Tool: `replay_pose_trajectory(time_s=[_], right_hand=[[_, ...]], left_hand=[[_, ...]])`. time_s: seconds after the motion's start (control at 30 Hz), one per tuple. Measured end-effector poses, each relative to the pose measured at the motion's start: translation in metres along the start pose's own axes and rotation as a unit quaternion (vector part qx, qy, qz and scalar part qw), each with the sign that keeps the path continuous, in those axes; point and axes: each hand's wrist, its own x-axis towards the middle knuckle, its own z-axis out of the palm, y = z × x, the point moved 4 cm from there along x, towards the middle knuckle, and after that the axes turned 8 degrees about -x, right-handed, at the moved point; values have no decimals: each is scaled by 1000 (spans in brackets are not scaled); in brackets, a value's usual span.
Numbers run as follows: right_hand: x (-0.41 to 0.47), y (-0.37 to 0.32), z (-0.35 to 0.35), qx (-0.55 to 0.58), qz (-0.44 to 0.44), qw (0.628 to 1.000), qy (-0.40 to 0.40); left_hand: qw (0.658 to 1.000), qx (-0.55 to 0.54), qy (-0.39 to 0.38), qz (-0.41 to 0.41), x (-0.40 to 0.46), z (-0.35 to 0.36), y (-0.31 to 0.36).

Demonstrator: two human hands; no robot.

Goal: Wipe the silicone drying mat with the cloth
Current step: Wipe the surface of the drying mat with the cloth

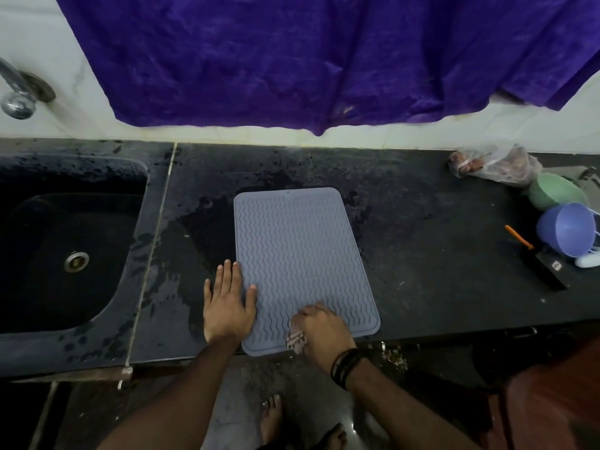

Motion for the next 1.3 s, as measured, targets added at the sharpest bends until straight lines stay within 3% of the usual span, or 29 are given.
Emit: replay_pose_trajectory(time_s=[0.1,0.33,0.63,0.8,0.97,1.3], right_hand=[[16,3,-11,24,8,999,38],[7,-11,2,-36,-27,999,18],[-26,15,8,-19,-102,994,-15],[0,46,-14,26,-46,997,50],[21,36,-10,-13,-38,999,5],[-24,31,10,-48,-85,995,-20]], left_hand=[[1000,7,4,-1,-1,0,0],[1000,14,7,0,0,0,-1],[1000,17,10,-3,1,2,-3],[1000,20,15,-3,2,5,-4],[1000,23,12,-7,3,6,-6],[1000,17,13,-4,2,7,-8]])
